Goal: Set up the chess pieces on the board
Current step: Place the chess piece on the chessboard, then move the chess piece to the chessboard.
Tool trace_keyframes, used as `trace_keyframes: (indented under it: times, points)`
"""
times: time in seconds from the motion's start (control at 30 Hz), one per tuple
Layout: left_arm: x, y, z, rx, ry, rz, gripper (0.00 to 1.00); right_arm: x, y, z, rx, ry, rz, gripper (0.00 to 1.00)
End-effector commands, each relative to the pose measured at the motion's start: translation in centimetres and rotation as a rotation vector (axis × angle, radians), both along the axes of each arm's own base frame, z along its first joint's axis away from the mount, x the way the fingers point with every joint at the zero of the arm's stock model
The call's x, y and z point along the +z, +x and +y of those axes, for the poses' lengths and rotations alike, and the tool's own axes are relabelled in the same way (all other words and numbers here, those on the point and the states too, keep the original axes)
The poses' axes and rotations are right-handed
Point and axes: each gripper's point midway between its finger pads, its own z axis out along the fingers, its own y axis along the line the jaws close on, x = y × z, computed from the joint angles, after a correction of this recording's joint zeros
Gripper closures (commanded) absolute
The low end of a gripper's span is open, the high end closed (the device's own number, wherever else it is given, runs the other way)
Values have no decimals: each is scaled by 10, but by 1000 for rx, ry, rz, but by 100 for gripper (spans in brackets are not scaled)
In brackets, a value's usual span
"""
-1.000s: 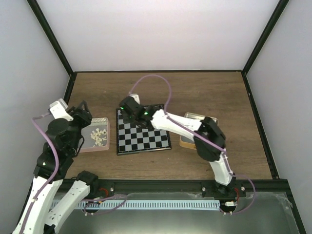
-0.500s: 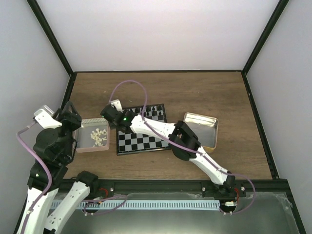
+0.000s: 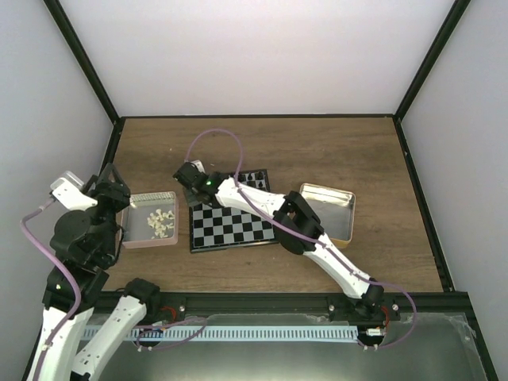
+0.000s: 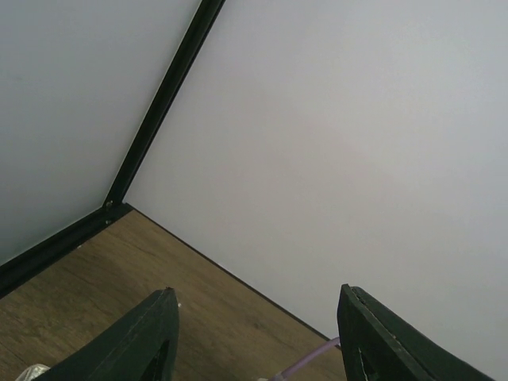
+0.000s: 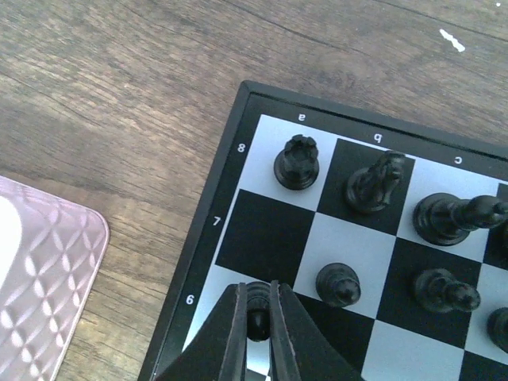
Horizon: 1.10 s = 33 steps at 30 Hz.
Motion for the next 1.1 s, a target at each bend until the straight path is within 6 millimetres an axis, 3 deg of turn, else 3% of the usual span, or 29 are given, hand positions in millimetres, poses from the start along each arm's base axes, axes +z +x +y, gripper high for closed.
trace_keyframes:
  times: [0.0,0.13,0.2,0.23,0.33,0.53,0.63,0.87,0.97,1.07]
  points:
    - [1,7,-6,-23,-14,3,43,4,-2,7,44,3,8,89]
    - [-10,18,-16,-60,-4,48,41,18,-4,9,47,33,5,73]
    - [-19,24,-21,-79,0,81,39,27,-4,9,43,60,4,71]
    - [-25,29,-25,-88,4,102,38,46,-5,7,37,96,-7,71]
    - [-44,40,-33,-114,7,170,37,67,-5,-1,18,162,-5,70]
    - [-88,59,-55,-187,-14,304,36,92,-11,-43,-66,247,-4,70]
    - [-122,73,-79,-285,-19,415,36,110,-21,-70,-101,325,-18,69]
    - [-224,96,-127,-470,-33,737,51,101,-47,-128,-169,342,18,70]
    - [-253,102,-130,-465,-23,826,65,95,-56,-143,-189,339,36,71]
    - [-273,111,-137,-478,-18,886,69,88,-62,-155,-202,328,46,72]
